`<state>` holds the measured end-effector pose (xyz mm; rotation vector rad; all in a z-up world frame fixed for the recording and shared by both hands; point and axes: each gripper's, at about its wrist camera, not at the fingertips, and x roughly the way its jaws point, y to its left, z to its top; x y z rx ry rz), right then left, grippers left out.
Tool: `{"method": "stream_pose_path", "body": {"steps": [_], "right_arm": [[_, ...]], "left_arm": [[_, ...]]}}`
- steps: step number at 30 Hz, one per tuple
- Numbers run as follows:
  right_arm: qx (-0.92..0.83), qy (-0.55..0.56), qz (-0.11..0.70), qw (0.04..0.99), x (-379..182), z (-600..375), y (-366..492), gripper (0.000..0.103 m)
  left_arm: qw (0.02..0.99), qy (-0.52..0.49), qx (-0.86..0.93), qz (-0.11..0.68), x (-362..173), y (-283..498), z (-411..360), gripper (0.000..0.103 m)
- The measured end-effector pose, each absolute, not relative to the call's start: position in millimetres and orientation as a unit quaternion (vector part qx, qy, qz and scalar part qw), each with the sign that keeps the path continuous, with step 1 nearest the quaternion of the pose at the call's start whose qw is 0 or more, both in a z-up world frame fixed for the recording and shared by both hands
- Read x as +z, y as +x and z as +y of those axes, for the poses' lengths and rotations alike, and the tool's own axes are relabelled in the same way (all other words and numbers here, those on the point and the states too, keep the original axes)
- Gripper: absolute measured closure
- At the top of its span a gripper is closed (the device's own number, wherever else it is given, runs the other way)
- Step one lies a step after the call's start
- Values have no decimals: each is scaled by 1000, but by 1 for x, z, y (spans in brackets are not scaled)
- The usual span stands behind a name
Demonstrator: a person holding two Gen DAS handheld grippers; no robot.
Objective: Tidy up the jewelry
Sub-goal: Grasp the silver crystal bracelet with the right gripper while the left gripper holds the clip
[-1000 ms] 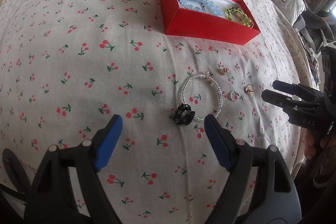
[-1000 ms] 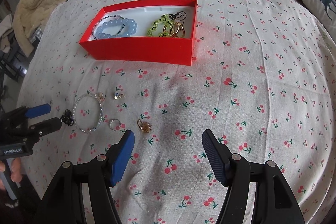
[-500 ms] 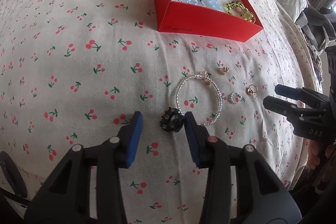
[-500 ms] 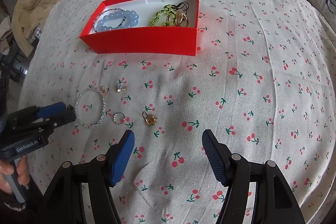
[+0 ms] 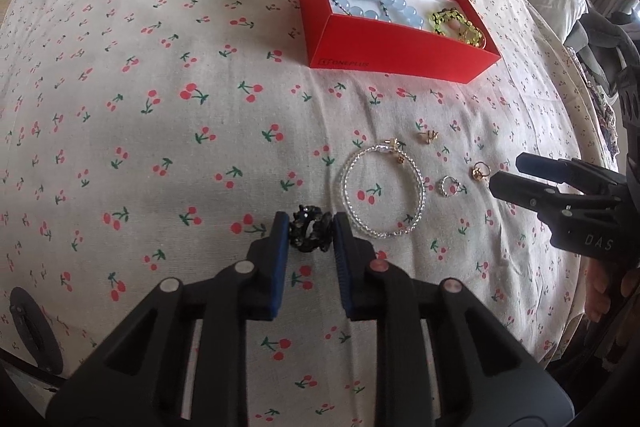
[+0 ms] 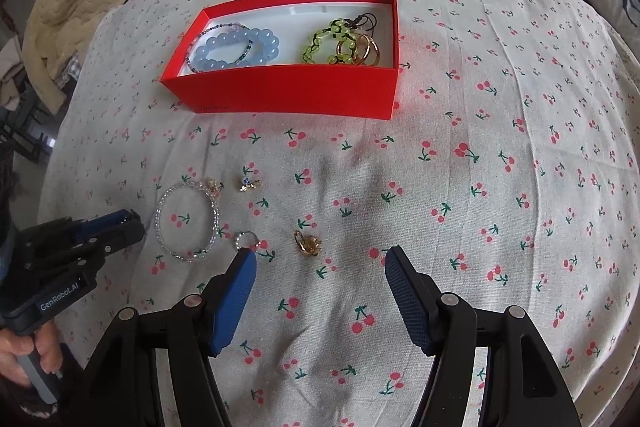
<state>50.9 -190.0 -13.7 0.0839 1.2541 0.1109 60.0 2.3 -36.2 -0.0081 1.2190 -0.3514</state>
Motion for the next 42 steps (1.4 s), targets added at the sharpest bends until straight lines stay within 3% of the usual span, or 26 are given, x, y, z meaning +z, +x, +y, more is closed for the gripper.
{"method": "stream_pose_path", "body": {"steps": [24, 28, 34, 36, 38, 42], "right_arm": [[105, 24, 617, 780, -42, -98, 82, 35], [104, 20, 615, 781, -45, -92, 83, 27], [90, -12, 609, 788, -51, -73, 85, 25], [83, -21, 605, 792, -51, -70, 84, 28], [84, -22, 602, 794, -50, -68, 83, 41], [87, -17, 602, 794, -48, -69, 82, 48]], "left_arm": [[818, 5, -116, 564, -31, 53, 55, 79], [817, 4, -113, 565, -32, 52, 62, 79], [817, 1, -108, 567, -34, 53, 68, 79], [816, 1, -107, 568, -34, 53, 67, 79], [816, 2, -108, 568, -35, 52, 66, 79], [817, 2, -110, 567, -33, 52, 63, 79]]}}
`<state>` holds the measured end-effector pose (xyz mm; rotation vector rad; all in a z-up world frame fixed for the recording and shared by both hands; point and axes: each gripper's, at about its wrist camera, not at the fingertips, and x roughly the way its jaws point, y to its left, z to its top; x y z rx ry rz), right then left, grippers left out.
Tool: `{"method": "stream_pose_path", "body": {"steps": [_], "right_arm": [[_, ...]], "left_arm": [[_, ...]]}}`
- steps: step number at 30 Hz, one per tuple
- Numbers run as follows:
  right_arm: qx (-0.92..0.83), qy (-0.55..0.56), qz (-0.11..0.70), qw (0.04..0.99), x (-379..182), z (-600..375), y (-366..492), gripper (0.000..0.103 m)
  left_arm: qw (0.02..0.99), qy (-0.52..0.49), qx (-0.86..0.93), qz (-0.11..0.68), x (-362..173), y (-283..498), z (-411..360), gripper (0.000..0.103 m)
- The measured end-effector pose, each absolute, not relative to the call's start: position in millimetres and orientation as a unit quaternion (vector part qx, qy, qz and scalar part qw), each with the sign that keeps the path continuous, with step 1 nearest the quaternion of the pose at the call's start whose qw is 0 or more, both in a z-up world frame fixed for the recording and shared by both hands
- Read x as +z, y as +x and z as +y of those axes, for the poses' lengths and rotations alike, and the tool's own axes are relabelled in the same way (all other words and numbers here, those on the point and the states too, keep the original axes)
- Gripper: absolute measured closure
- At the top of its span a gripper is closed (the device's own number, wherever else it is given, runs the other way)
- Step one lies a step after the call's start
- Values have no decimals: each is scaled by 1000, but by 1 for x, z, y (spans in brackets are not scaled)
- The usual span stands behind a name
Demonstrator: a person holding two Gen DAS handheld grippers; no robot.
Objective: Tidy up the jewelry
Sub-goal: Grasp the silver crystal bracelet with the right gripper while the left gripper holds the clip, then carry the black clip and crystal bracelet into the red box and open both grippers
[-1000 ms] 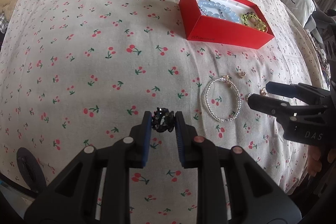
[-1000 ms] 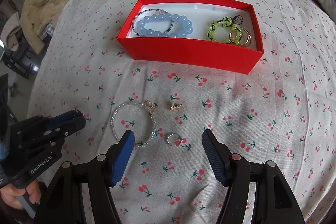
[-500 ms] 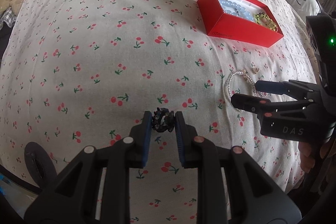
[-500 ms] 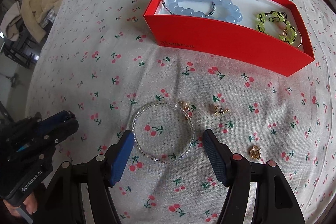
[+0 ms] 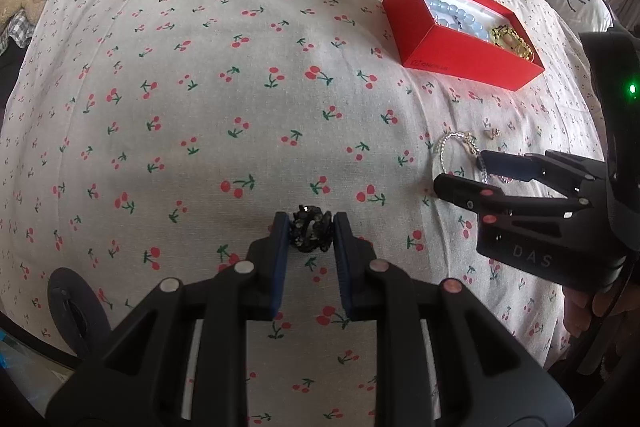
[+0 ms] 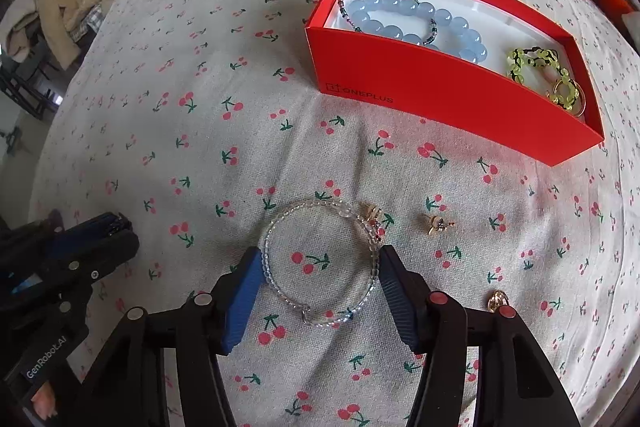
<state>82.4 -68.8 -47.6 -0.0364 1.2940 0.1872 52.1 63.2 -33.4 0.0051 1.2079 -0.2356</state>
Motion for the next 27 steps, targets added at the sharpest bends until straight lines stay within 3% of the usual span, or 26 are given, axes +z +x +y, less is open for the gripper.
{"method": "stream_pose_path", "body": {"steps": [27], "right_arm": [[82, 60, 573, 814, -2, -133, 75, 50]], "left_arm": [[831, -6, -130, 540, -11, 63, 29, 79]]}}
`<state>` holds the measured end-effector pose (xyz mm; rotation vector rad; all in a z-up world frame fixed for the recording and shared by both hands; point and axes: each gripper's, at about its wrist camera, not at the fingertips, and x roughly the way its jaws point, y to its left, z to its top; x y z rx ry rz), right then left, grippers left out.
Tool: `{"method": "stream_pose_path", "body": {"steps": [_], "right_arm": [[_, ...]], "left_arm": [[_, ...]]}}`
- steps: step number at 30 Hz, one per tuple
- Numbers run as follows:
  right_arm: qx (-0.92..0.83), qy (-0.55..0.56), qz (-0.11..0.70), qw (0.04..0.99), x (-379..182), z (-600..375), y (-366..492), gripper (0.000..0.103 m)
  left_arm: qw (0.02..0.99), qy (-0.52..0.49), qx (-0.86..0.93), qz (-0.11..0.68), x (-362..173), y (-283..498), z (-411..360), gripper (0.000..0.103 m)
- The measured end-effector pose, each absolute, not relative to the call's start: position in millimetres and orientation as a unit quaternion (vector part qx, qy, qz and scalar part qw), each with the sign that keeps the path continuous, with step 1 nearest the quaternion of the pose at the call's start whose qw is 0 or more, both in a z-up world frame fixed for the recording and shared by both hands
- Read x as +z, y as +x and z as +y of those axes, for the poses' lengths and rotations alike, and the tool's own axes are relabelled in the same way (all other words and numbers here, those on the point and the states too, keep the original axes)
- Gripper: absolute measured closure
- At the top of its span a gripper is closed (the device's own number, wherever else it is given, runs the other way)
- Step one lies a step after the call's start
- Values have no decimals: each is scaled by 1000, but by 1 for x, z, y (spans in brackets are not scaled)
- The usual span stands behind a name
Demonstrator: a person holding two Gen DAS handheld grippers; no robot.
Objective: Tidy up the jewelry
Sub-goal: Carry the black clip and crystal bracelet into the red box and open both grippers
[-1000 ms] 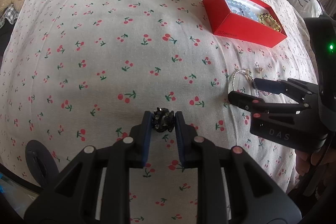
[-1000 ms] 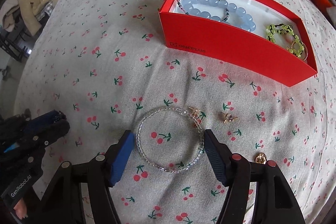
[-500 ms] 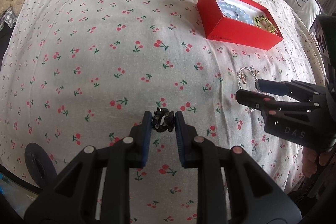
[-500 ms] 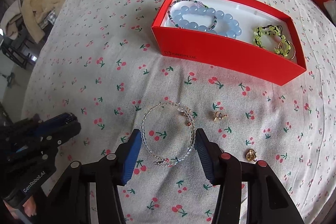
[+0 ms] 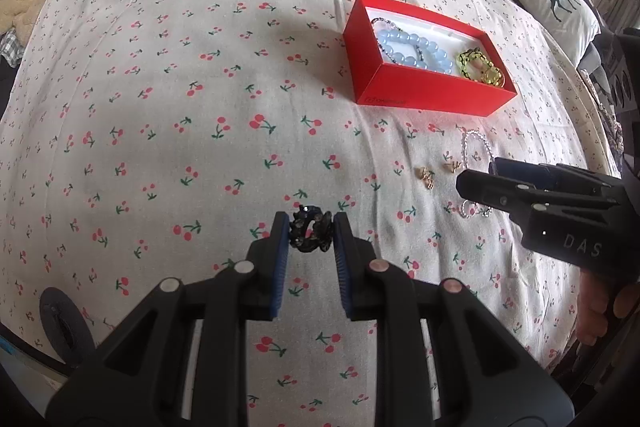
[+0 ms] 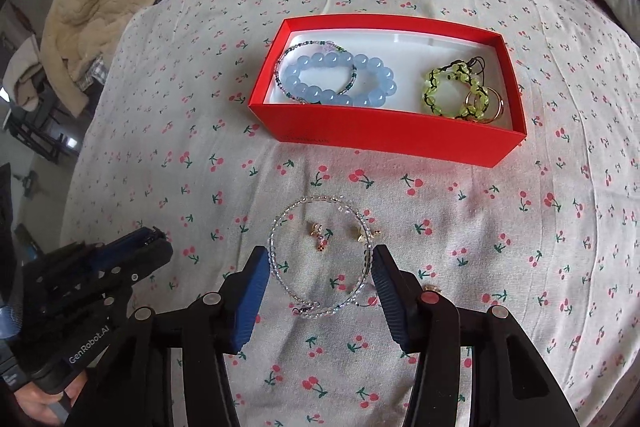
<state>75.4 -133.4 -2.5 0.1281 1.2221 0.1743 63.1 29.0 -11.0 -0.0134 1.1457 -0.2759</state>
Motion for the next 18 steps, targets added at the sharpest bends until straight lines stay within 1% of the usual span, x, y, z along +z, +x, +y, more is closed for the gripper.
{"method": "stream_pose_path", "body": {"steps": [11, 18], "right_arm": [[69, 83, 549, 829, 19, -165, 84, 50], [59, 109, 531, 838, 31, -186, 94, 50]], "left_arm": [[847, -9, -152, 510, 8, 75, -1, 79], [863, -18, -166, 478, 22, 91, -15, 79]]}}
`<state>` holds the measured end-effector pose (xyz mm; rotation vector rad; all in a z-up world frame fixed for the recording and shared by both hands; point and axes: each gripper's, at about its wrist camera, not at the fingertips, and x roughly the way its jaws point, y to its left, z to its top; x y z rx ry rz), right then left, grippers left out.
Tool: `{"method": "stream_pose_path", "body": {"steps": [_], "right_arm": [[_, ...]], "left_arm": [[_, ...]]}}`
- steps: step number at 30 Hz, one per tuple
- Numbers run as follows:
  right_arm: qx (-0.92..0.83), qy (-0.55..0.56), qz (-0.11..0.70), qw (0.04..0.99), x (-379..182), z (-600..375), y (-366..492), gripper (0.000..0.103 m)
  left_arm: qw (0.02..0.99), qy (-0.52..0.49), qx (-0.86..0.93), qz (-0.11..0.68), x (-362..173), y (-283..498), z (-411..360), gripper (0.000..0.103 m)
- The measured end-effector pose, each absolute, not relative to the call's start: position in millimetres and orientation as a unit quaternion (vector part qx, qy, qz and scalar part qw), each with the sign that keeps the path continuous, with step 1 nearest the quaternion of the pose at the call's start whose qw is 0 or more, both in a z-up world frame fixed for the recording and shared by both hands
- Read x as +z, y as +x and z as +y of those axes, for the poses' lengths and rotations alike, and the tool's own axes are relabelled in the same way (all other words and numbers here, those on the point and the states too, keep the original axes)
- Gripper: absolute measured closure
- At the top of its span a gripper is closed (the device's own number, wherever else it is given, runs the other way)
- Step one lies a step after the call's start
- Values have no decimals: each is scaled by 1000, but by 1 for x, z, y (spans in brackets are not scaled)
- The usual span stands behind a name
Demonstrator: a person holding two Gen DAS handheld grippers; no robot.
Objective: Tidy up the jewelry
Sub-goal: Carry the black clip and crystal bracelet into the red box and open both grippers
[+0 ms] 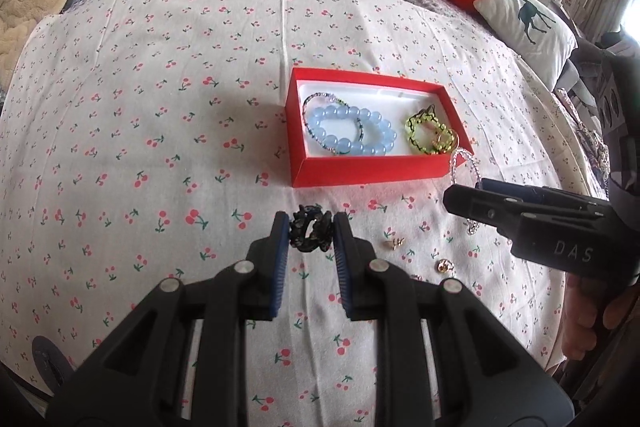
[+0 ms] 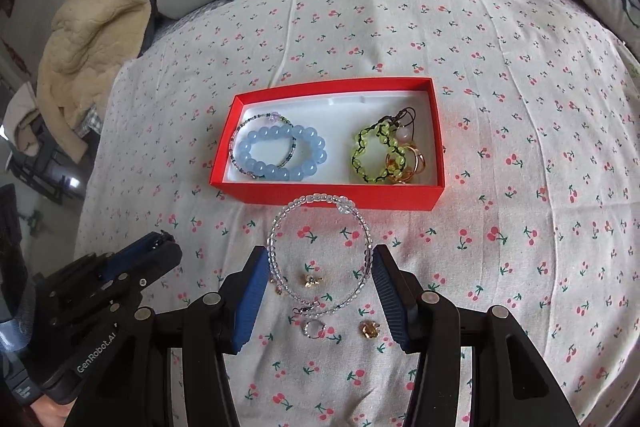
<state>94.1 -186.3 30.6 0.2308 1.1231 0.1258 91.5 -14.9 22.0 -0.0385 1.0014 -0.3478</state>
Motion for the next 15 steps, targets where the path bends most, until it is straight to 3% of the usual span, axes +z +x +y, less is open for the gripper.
{"method": "stream_pose_path", "body": {"steps": [15], "right_arm": [[44, 143, 485, 861, 36, -225, 131, 49]], "left_arm": [[894, -27, -194, 404, 22, 124, -56, 79]]}}
